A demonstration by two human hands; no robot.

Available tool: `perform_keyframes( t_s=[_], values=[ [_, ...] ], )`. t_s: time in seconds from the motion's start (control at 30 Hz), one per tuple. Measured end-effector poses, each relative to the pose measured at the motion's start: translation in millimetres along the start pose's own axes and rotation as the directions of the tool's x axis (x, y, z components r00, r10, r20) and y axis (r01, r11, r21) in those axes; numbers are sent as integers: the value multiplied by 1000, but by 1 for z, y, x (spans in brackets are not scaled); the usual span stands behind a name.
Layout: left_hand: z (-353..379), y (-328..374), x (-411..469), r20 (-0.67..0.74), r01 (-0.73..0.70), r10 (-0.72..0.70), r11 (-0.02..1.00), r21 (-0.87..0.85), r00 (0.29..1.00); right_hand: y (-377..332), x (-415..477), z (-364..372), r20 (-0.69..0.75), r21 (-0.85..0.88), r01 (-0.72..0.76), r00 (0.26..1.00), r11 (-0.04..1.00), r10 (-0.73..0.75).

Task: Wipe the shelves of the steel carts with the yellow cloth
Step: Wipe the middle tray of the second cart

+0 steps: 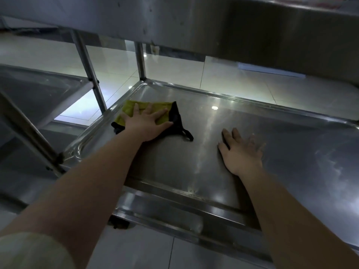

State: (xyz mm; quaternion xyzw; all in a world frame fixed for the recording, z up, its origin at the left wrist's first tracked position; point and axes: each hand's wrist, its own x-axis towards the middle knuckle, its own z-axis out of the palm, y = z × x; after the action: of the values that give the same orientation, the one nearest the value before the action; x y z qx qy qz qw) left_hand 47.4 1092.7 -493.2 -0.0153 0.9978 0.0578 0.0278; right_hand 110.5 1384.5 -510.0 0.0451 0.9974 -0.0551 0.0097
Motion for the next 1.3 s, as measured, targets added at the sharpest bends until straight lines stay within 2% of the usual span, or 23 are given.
perform_keyframes(
  t_s=[0.1,0.2,0.37,0.47,0.6,0.8,0.87,1.13,1.3],
  values=[
    [-5,-12,9,54,32,-32,999,4,998,-3,1,2,5,-2,-18,1000,1000,18],
    [-5,13,15,77,28,-31,999,36,997,-4,2,3,17,-1,-32,999,999,32],
    [12,129,4,72,-222,217,973,65,973,-3,2,3,21,-16,-34,999,999,34],
    [23,167,-6,65,-284,280,957,59,958,1,2,2,0,20,-62,998,998,62],
    [16,121,0,22,-284,284,959,19,959,0,0,1,26,21,-9,1000,1000,8],
    [-4,-20,-4,0,13,-13,999,35,1000,1,1,2,16,21,-4,1000,1000,4],
    [-7,-46,-16,-1,55,-55,998,35,999,-1,0,1,30,12,-15,999,1000,15],
    [1,-39,-100,61,-20,18,999,35,998,-5,-1,-2,39,-32,-41,998,999,42],
    [6,-36,-153,44,-59,56,994,91,997,-7,-6,-8,60,-24,-11,998,1000,12]
  ],
)
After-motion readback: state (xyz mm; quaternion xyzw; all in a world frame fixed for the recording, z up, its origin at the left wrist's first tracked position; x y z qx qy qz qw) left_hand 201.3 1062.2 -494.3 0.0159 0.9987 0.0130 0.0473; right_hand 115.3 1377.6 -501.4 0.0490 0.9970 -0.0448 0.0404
